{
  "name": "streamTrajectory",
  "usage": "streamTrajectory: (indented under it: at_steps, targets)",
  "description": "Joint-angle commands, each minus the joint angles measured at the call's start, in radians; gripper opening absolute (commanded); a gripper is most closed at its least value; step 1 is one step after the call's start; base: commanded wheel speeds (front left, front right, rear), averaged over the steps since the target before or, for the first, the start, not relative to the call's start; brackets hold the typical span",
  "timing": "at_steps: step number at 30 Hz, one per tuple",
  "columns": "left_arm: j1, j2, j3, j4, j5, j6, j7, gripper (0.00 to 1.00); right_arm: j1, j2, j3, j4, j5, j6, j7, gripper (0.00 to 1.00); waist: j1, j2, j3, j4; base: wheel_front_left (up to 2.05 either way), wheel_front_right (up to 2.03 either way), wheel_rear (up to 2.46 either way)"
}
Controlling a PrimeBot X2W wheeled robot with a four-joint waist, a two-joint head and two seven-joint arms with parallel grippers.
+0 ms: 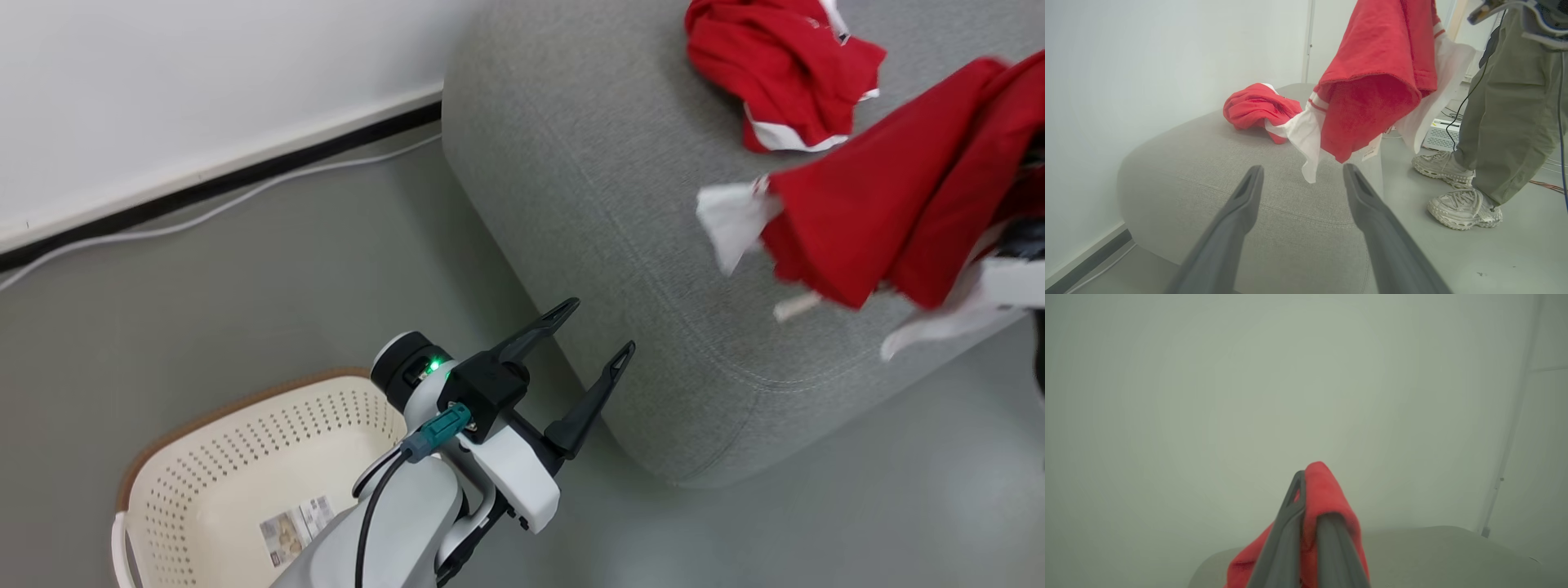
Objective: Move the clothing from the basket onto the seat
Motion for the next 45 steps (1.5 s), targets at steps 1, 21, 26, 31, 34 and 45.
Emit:
streamTrajectory:
  at_steps: [1,21,26,31,34,45]
  targets:
    - [-0.05,0.003,0.017,-0.031,0.013,-0.007,-0.006,1.0,-0.041,-0.033,-0.012,-0.017,-0.016,0.001,-0.006,0.0,0.0,-0.0001,0.05,0.034,0.0,0.0,0.0]
    - [-0.223,0.025,-0.025,-0.038,0.044,-0.007,-0.006,1.0,-0.466,-0.258,-0.183,0.186,-0.159,0.001,-0.006,0.0,0.0,-0.0001,0.318,0.129,0.0,0.0,0.0]
    - [-0.232,0.034,-0.025,-0.037,0.05,-0.007,-0.006,1.0,-0.598,-0.318,-0.245,0.305,-0.21,0.001,-0.006,0.0,0.0,-0.0001,0.367,0.148,0.0,0.0,0.0]
    - [-0.244,0.033,-0.035,-0.04,0.052,-0.007,-0.006,1.0,-0.743,-0.363,-0.389,0.431,-0.319,0.001,-0.006,0.0,0.0,-0.0001,0.414,0.18,0.0,0.0,0.0]
    - [-0.238,0.033,-0.046,-0.036,0.051,-0.007,-0.006,1.0,-0.795,-0.353,-0.489,0.46,-0.379,0.001,-0.006,0.0,0.0,-0.0001,0.437,0.202,0.0,0.0,0.0]
    - [-0.2,0.028,-0.057,-0.009,0.044,-0.007,-0.006,1.0,-0.835,-0.197,-0.595,0.599,-0.485,0.001,0.027,0.0,0.0,-0.0001,0.498,0.31,0.0,0.0,0.0]
